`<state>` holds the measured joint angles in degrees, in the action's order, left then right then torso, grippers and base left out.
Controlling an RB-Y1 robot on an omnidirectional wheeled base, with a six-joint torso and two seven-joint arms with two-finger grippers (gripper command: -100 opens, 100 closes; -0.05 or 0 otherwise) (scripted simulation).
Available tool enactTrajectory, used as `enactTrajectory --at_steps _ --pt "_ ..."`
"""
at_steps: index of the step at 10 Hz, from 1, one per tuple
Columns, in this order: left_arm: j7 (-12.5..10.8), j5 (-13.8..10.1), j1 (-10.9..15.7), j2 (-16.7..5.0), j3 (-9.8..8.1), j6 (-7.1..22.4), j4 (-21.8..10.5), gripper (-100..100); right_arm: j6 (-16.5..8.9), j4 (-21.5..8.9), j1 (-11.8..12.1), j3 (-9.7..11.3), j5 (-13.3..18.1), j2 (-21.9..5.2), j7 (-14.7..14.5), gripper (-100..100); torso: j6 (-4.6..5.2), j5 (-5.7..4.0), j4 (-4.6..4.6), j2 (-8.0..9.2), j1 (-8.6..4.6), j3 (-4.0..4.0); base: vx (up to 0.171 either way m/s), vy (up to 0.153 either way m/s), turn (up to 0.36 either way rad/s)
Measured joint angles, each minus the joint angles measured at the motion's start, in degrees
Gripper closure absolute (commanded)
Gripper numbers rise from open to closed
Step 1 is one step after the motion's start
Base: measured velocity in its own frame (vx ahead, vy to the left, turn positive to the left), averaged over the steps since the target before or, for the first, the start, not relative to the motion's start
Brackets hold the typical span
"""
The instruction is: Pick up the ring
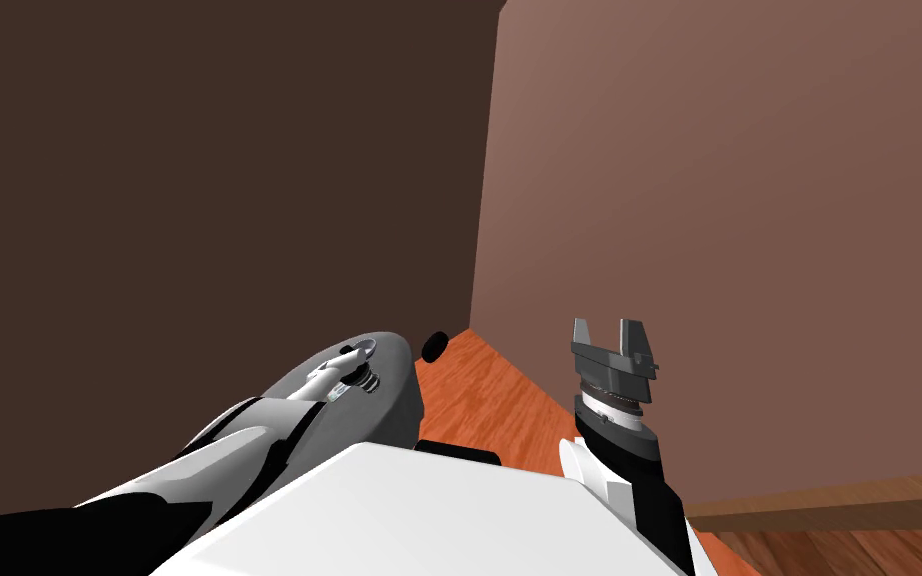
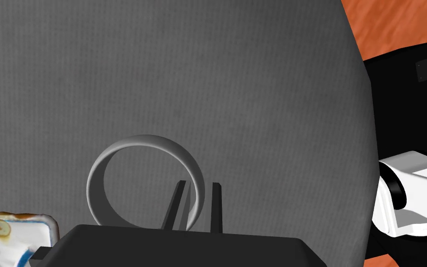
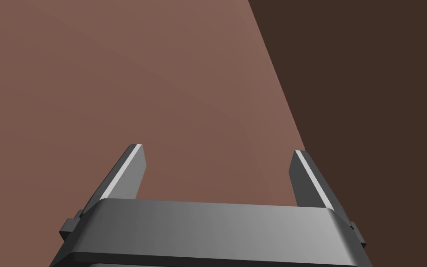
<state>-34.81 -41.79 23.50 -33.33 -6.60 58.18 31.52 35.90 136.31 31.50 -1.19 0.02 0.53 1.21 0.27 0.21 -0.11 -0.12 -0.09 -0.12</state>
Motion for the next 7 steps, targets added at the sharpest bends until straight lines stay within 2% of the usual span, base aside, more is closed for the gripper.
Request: enactTrajectory --at_steps 1,2,4,5,7 --pt "0.2 0.1 -0.3 0.0 -1.27 0.3 0.3 100 0.0 0.0 0.0 0.0 0.0 0.0 0.0 0 -0.03 0.00 -0.01 -0.02 0.02 -0.01 -0.002 -0.020 -0.209" --pt "0.0 1.2 -3.4 0.1 -2.96 1.3 3.9 100 0.0 0.0 0.0 0.0 0.0 0.0 0.0 0 -0.01 0.03 -0.03 0.00 0.01 -0.02 -0.012 -0.017 -0.111" --pt "1.4 1.8 -2.5 -0.1 -5.93 1.5 1.7 100 0.0 0.0 0.0 0.0 0.0 0.0 0.0 0 -0.02 0.03 -0.01 -0.05 0.04 -0.03 -0.005 -0.016 -0.094" --pt "1.4 2.8 -4.4 -0.3 -7.60 2.7 4.3 100 0.0 0.0 0.0 0.0 0.0 0.0 0.0 0 0.00 0.03 -0.01 -0.04 0.00 -0.03 -0.006 -0.017 -0.115" --pt "2.2 3.5 -4.7 -0.3 -10.55 3.1 3.8 100 0.0 0.0 0.0 0.0 0.0 0.0 0.0 0 -0.05 0.04 -0.01 -0.06 0.05 -0.03 -0.005 -0.013 -0.110"
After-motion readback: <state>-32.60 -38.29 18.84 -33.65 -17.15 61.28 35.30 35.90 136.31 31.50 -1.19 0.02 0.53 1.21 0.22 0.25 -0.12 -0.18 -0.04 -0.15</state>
